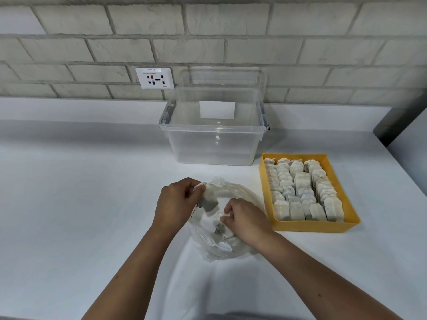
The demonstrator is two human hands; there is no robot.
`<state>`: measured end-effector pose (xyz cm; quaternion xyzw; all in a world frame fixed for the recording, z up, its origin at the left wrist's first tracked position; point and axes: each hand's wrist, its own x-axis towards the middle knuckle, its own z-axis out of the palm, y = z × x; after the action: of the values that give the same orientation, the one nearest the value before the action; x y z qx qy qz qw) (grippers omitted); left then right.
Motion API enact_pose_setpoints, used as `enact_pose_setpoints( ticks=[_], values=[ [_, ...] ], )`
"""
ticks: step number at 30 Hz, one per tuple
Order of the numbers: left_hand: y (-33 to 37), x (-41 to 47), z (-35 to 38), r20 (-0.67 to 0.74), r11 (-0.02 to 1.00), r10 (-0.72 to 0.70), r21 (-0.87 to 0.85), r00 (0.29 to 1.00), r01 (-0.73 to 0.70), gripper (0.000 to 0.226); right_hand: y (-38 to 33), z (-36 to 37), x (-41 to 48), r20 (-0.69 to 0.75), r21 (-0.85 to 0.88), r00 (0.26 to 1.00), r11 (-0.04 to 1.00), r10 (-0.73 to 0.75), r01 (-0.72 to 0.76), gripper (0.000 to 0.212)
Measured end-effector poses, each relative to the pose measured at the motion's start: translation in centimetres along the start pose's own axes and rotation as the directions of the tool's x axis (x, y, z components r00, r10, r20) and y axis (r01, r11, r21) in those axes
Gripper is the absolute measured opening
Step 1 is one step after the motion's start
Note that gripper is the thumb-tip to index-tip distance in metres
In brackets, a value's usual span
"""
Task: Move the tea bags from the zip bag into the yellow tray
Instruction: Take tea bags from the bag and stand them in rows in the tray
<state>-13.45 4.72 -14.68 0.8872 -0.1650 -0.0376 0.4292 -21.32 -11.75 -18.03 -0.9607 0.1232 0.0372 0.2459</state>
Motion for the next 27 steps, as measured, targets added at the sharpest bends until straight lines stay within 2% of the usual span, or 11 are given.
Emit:
enact_pose_setpoints(
  ticks=[3,5,9,12,15,19,23,27],
  values=[
    [0.2,0.0,0.2,0.019,1.000,-0.003,0.001,1.000,0.003,0.016,-0.5,0.7,0.0,0.018,-0.100,1.000,0.995,-0.021,0.022,0.023],
    [0.2,-0.1,0.2,0.030,1.000,-0.010,0.004,1.000,0.010,0.016,-0.6,0.5,-0.2,-0.013,-0.061,0.999,0.997,-0.039,0.039,0.013],
    [-0.2,-0.3,-0.3,0.035,0.999,-0.010,-0.039,0.999,0.011,0.015,0.0,-2.0,-1.0,0.049,0.180,0.985,0.971,-0.168,0.157,0.007],
    [0.0,-0.5,-0.6,0.055,0.995,-0.001,-0.099,0.998,0.006,0.014,-0.4,-4.4,-1.6,0.088,0.473,0.972,0.868,-0.219,0.153,0.010],
    [0.8,-0.8,-0.1,0.154,0.985,-0.007,-0.172,0.988,0.034,0.011,-0.6,-4.9,-1.4,-0.004,0.598,0.987,0.790,-0.162,0.132,0.010],
    [1.6,-0.9,0.4,0.253,0.944,-0.021,-0.314,0.967,0.103,0.010,-0.3,-4.1,-1.0,-0.181,0.634,0.983,0.761,-0.026,0.137,0.010],
    [2.0,-0.9,0.3,0.274,0.900,-0.044,-0.407,0.961,0.157,0.014,0.0,-3.5,-0.8,-0.200,0.662,0.979,0.741,0.028,0.114,0.012],
    [2.6,-1.1,0.6,0.269,0.831,-0.108,-0.505,0.957,0.235,0.019,-0.4,-3.3,-0.8,-0.251,0.671,0.968,0.724,0.020,0.159,0.011]
  ],
)
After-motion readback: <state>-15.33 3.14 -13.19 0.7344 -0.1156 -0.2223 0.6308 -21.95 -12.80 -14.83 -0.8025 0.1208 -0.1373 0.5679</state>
